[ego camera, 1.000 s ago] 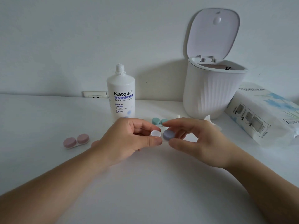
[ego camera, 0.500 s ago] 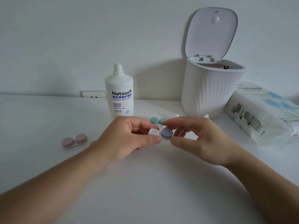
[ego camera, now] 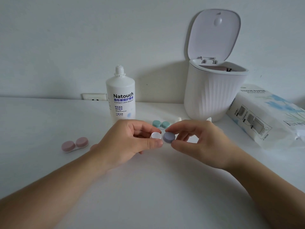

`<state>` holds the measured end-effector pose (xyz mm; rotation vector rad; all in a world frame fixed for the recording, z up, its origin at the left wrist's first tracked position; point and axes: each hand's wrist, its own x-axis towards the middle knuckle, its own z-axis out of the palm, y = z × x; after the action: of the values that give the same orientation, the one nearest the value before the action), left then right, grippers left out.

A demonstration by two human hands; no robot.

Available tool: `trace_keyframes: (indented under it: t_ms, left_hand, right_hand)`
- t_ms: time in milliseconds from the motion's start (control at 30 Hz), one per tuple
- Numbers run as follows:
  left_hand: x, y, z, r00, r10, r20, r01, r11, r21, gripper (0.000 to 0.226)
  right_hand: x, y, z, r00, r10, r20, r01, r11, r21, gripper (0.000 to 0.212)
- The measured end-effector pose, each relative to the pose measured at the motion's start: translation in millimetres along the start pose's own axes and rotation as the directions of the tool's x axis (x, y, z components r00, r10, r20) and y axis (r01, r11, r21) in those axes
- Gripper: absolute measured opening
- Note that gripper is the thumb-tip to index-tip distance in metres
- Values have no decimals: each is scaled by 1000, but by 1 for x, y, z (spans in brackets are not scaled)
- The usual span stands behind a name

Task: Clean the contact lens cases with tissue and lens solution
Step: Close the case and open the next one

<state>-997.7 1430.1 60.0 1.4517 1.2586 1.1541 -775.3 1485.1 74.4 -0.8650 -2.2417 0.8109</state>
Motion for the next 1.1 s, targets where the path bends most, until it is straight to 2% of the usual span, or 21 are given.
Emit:
trace_keyframes:
  t_ms: [67, 167, 267, 400, 500, 567, 767, 900, 1067, 1100]
  left_hand:
    - [0, 0, 0, 1000, 2, 0, -2, 1000, 1, 26]
    - [1, 0, 0, 1000, 0, 5, 0, 1000, 5, 24]
    - [0, 0, 0, 1000, -4, 3, 4, 1000, 2, 24]
    - [0, 0, 0, 1000, -9, -2, 9, 1000, 0, 23]
    - [-1, 0, 0, 1000, -11, -7, 11, 1000, 4, 23]
    - [-1, 1, 0, 1000, -8, 1, 8, 1000, 8, 22]
    - [-1, 2, 0, 1000, -6, 2, 6, 1000, -5, 27]
    - [-1, 2, 0, 1000, -10, 6, 10, 1000, -1, 26]
    - [-1, 2, 1, 1000, -7, 2, 7, 1000, -9, 31]
    - [-1, 2, 1, 1000, -6, 7, 6, 1000, -3, 30]
  right_hand:
    - [1, -1, 3, 1000, 12, -23, -13, 1000, -22, 23]
    - [1, -1, 2, 1000, 26, -14, -26, 1000, -5, 39]
    - [-1, -1, 0, 1000, -5, 19, 4, 999, 46, 34]
    - [0, 0, 3, 1000, -9, -20, 9, 1000, -6, 25]
    - [0, 0, 3, 999, 26, -25, -25, 999, 33, 44]
    - [0, 0, 1, 1000, 10, 8, -10, 999, 30, 47]
    - [0, 2, 4, 1000, 7, 20, -7, 1000, 17, 23]
    - [0, 2, 3, 999, 21, 31, -23, 998, 50, 37]
    - [1, 3, 4, 1000, 11, 8, -11, 999, 36, 16]
    - [1, 2, 5, 1000, 20, -5, -20, 999, 39, 18]
